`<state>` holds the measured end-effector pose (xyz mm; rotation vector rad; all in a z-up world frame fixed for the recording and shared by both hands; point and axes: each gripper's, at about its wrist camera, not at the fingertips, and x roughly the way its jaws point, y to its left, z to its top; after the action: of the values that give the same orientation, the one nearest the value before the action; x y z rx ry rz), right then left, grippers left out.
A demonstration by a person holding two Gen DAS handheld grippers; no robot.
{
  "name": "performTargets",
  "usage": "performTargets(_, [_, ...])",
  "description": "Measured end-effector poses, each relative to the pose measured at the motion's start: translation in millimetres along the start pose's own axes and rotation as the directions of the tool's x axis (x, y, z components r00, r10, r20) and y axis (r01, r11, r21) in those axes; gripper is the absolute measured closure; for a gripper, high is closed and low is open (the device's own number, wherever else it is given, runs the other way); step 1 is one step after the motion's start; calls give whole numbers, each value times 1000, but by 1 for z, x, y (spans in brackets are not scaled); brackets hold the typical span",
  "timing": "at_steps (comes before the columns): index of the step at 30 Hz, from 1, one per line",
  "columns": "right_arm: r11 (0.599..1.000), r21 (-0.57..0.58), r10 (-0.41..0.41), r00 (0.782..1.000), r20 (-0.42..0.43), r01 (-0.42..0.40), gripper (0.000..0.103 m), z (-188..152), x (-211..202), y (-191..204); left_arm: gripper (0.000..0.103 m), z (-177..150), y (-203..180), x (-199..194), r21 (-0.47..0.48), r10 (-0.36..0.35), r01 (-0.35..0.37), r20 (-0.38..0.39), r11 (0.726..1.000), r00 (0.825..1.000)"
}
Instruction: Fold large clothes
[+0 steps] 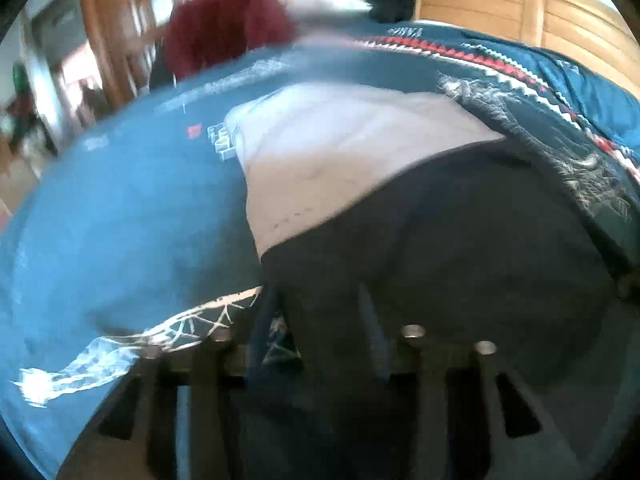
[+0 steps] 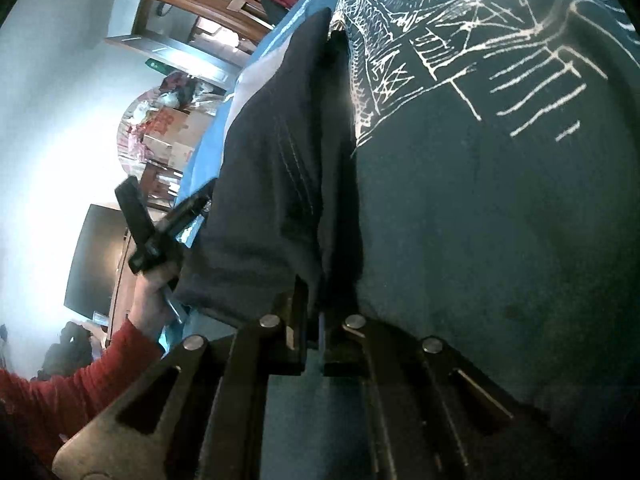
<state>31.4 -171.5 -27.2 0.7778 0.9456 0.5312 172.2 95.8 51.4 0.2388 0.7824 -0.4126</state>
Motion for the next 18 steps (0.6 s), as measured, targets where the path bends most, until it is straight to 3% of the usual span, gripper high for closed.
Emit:
performTargets(1, [1000,-2,5,1000,4,-5,103,-1,-1,0,70,8,1,-6,13,16,-17,24,1000,1000])
performTargets(2, [1000,-5,8,1000,9,-8,103,-2,-2,-1,75,18,4,-13,7,32,-33,59,999,998])
performTargets(5, [1000,-12,10,1000,15,-10,103,-4,-4,-2,76,66,20,-15,-50,25,-16,195,999,980])
performTargets(6, [1000,-12,13,1000,16,-13,103,-4,-5,-3,76,82,22,-1,-39,29,-21,198,999,980])
performTargets(8, [1000,-13,15,1000,18,-15,103,-5,-7,-4,76,107,22,36,-15,44,-43,150,999,988])
performTargets(9, [1000,-13,17,1000,19,-17,103,-6,-7,-5,75,116,25,74,1,85,-86,55,996,995])
performTargets(11, [1000,-10,26,999,23,-26,103,-7,-9,-3,75,113,28,124,43,141,-138,-94,990,986])
performTargets(12, [1000,-9,25,999,22,-25,103,-7,-9,-3,75,108,30,134,43,126,-123,-101,992,987])
performTargets(14, [999,-6,32,999,23,-32,103,-7,-10,-2,76,106,33,121,24,117,-116,-83,993,990])
performTargets(16, [999,-7,35,999,24,-35,103,-8,-12,-3,84,94,28,81,26,87,-86,-23,996,996])
performTargets(18, [999,-6,39,999,25,-39,103,-10,-14,-3,83,63,8,12,71,-46,39,89,997,995])
